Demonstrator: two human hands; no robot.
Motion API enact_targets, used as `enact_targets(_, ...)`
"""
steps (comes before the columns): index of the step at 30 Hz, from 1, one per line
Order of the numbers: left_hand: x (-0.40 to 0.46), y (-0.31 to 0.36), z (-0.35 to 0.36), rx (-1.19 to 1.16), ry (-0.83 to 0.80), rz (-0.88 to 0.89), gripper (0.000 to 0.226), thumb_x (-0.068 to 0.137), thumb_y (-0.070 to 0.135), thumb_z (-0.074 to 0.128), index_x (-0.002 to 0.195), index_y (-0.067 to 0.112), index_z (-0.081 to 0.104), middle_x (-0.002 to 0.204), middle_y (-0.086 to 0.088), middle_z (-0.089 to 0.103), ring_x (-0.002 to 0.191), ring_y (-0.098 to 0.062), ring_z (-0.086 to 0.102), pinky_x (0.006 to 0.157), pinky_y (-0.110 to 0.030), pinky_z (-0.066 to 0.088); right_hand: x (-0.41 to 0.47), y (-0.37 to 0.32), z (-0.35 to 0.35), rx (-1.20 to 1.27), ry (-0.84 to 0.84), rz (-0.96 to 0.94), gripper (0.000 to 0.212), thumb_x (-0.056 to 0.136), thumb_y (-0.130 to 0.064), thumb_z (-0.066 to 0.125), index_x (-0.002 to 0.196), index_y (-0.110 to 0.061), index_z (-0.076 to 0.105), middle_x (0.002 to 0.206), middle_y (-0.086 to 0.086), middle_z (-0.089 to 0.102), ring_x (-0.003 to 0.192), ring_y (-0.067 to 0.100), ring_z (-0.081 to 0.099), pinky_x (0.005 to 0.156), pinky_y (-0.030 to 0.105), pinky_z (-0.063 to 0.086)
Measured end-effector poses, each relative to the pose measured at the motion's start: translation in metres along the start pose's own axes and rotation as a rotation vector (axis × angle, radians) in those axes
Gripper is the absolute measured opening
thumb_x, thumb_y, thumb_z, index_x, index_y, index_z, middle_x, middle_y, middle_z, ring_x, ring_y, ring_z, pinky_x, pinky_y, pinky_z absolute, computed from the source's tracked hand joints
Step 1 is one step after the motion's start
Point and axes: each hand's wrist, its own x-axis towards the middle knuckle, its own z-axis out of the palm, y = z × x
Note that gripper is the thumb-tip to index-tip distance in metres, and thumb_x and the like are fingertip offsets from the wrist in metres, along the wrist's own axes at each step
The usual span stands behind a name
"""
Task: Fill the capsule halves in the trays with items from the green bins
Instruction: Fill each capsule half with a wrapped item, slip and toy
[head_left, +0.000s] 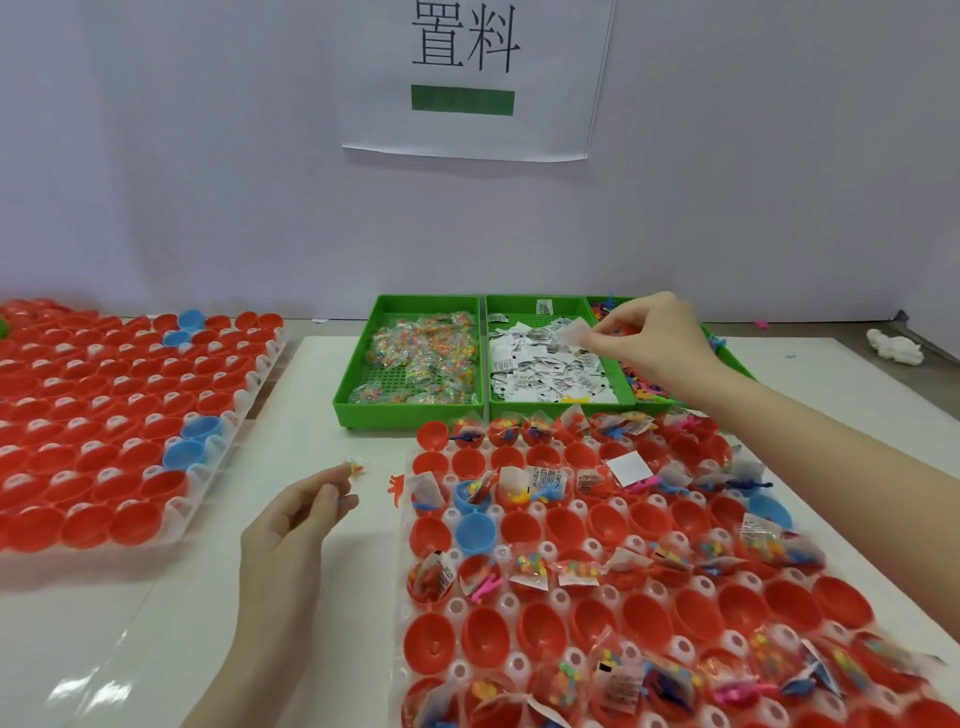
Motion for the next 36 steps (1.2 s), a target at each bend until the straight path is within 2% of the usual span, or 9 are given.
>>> enact_targets(3,-0.009,0.012,0.002,-0.121,-0.068,-0.068,0.025,0.091,0.003,0.05,0.087,0.022,0.067,0.09,0.003,0.069,0.086,-0.014,0.063,0.074,-0.023,0.044,-0.028,-0.029,-0.018,0.192,-0.122,-0.033,0.016,0.077,-0.032,0.072,0.07,-0.017,0.072,0.043,-0.004,0.048,0.04,0.003,0.035,0.043,0.011,0.031)
enact_targets(7,-0.033,0.041,0.008,-0.185,-0.242,-0.108,0.016,0.07,0.013,0.063,0.084,0.017,0.071,0.077,0.002,0.073,0.069,-0.005,0.067,0.069,-0.028,0.046,-0.075,-0.064,-0.042,0.333,-0.34,-0.112,0.021,0.069,-0.045,0.068,0.071,-0.025,0.075,0.057,0.009,0.058,0.051,0.011,0.044,0.047,0.013,0.037)
enact_targets(11,-0.069,0.066,0.017,-0.252,-0.334,-0.079,0.02,0.049,0.021,0.071,0.068,0.023,0.077,0.077,-0.003,0.074,0.064,-0.007,0.068,0.055,-0.014,0.051,-0.114,-0.086,-0.056,0.475,-0.497,-0.121,0.021,0.062,-0.043,0.069,0.067,-0.024,0.075,0.049,-0.003,0.05,0.046,0.004,0.04,0.044,0.011,0.032)
enact_targets(14,-0.094,0.077,0.022,-0.286,-0.374,-0.035,0.027,0.039,0.029,0.07,0.064,0.025,0.077,0.077,-0.003,0.074,0.067,-0.01,0.07,0.055,-0.013,0.051,-0.133,-0.095,-0.054,0.489,-0.536,-0.112,0.022,0.06,-0.042,0.069,0.066,-0.023,0.075,0.047,-0.004,0.05,0.045,0.007,0.038,0.044,0.013,0.03)
enact_targets(19,-0.117,0.084,0.024,-0.322,-0.419,-0.042,0.026,0.044,0.037,0.067,0.065,0.025,0.077,0.082,-0.002,0.074,0.073,-0.011,0.071,0.055,-0.015,0.052,-0.153,-0.099,-0.041,0.411,-0.46,-0.12,0.016,0.07,-0.033,0.072,0.06,-0.02,0.072,0.04,-0.006,0.042,0.041,0.007,0.033,0.043,0.015,0.027)
enact_targets(22,-0.126,0.085,0.022,-0.231,-0.409,0.024,0.027,0.039,0.03,0.079,0.066,0.031,0.077,0.081,0.003,0.074,0.068,-0.005,0.067,0.057,-0.013,0.051,-0.164,-0.101,-0.038,0.391,-0.409,-0.112,0.015,0.072,-0.026,0.071,0.061,-0.016,0.072,0.038,-0.007,0.043,0.037,0.003,0.033,0.041,0.011,0.026)
enact_targets(26,-0.131,0.08,0.017,-0.195,-0.36,0.072,0.026,0.053,0.029,0.069,0.077,0.036,0.076,0.079,0.005,0.074,0.075,-0.003,0.07,0.058,-0.01,0.049,-0.176,-0.105,-0.037,0.407,-0.398,-0.053,0.019,0.075,-0.039,0.066,0.082,-0.024,0.074,0.046,-0.01,0.046,0.042,0.001,0.04,0.044,0.012,0.034)
enact_targets(30,-0.132,0.077,0.012,-0.176,-0.314,0.047,0.037,0.053,0.029,0.068,0.088,0.035,0.074,0.081,-0.002,0.074,0.078,-0.013,0.071,0.063,-0.013,0.052,-0.185,-0.104,-0.038,0.746,-0.526,0.132,0.031,0.087,-0.024,0.047,0.11,-0.013,0.065,0.066,-0.012,0.063,0.056,0.003,0.056,0.066,0.017,0.053)
enact_targets(36,-0.14,0.079,0.015,-0.177,-0.25,0.078,0.019,0.058,0.022,0.067,0.074,0.033,0.07,0.069,0.0,0.073,0.064,-0.008,0.07,0.055,-0.011,0.049,-0.197,-0.11,-0.037,1.155,-0.282,0.294,0.021,0.064,-0.029,0.06,0.071,-0.01,0.065,0.082,0.006,0.074,0.052,0.007,0.063,0.055,0.017,0.053)
